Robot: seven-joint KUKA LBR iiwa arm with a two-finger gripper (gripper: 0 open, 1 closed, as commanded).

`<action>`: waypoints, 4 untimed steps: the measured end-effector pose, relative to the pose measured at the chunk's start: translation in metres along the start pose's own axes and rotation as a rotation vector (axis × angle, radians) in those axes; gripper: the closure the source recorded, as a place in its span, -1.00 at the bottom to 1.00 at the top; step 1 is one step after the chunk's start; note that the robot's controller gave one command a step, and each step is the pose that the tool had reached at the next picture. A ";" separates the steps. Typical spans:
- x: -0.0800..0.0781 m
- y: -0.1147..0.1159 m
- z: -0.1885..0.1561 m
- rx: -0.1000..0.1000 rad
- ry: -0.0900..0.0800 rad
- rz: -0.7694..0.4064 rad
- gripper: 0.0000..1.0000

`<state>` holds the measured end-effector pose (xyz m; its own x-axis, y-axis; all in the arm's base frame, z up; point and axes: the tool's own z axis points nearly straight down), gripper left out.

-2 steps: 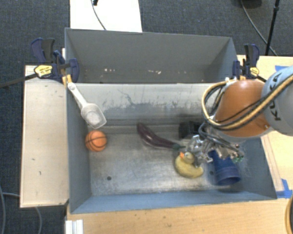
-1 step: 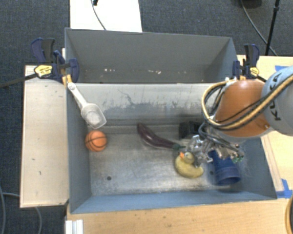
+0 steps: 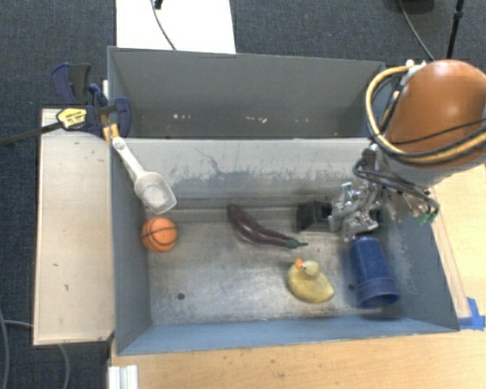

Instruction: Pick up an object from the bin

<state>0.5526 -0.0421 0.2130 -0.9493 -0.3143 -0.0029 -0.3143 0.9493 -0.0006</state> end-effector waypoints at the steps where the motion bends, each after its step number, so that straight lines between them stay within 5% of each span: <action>1: 0.000 0.000 0.000 -0.001 0.001 0.003 -1.00; 2: 0.000 0.000 0.000 -0.001 0.001 0.003 -1.00; 3: -0.017 0.037 0.121 -0.002 0.001 -0.189 1.00; 4: -0.018 0.037 0.120 0.000 -0.003 -0.188 -1.00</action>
Offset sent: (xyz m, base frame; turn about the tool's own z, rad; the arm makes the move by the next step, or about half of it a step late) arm 0.0000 0.0000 0.0000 0.0000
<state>0.5587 -0.0016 0.0929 -0.8740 -0.4858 -0.0054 -0.4858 0.8741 -0.0014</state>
